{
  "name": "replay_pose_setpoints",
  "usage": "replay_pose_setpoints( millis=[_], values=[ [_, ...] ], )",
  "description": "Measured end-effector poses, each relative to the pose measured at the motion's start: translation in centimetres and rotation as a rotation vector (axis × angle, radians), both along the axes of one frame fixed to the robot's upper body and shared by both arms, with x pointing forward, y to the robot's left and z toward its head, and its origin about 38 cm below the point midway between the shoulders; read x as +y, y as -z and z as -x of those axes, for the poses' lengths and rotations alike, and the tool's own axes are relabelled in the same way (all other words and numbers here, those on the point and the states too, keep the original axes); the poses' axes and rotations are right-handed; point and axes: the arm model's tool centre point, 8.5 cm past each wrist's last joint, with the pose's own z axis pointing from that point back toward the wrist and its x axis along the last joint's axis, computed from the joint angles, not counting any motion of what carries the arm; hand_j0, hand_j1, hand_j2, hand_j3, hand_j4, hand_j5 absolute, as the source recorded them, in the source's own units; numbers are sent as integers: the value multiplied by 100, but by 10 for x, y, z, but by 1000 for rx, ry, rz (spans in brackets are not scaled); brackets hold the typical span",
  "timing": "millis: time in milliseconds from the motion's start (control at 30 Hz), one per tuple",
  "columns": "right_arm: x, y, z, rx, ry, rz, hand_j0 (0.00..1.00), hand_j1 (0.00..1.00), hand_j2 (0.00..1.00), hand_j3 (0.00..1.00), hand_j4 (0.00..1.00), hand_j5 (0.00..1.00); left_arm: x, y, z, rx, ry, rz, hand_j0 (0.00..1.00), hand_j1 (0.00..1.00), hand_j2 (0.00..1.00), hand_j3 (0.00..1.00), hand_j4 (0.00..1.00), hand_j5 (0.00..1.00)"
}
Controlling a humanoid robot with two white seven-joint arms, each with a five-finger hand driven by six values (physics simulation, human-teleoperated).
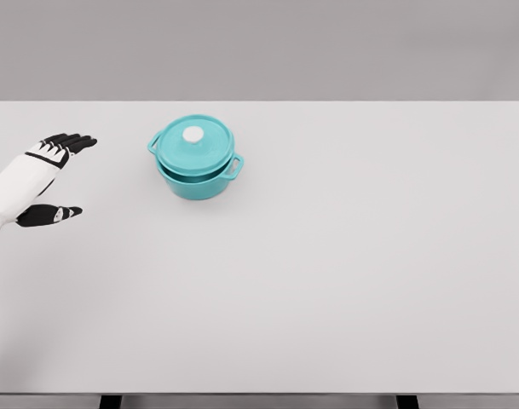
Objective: Open the lid of the pot with left arm
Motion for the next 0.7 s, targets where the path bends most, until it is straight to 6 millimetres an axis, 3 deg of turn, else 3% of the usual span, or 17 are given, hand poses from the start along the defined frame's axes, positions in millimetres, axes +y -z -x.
replay_pose_setpoints(
  millis=[200, 433, 467, 500, 600, 700],
  values=[
    [0, 0, 0, 0, 0, 0, 100, 100, 100, 100, 100, 100, 0, -2, 0, -4, 2, 1, 100, 100, 100, 100, 100, 100],
    [0, 0, 0, 0, 0, 0, 100, 100, 100, 100, 100, 100, -9, -23, -13, -49, 30, 19, 100, 100, 100, 100, 100, 100],
    [0, 0, 0, 0, 0, 0, 100, 100, 100, 100, 100, 100, -12, -27, -16, -51, 40, 18, 95, 95, 95, 95, 95, 95],
    [0, 0, 0, 0, 0, 0, 100, 100, 100, 100, 100, 100, -14, -29, -19, -43, 52, 21, 74, 74, 74, 74, 74, 74],
    [0, 0, 0, 0, 0, 0, 100, 100, 100, 100, 100, 100, -27, -46, -33, -10, 127, 49, 70, 70, 70, 70, 70, 70],
    [0, 0, 0, 0, 0, 0, 100, 100, 100, 100, 100, 100, -48, -70, -49, 32, 236, 92, 73, 73, 73, 73, 73, 73]
  ],
)
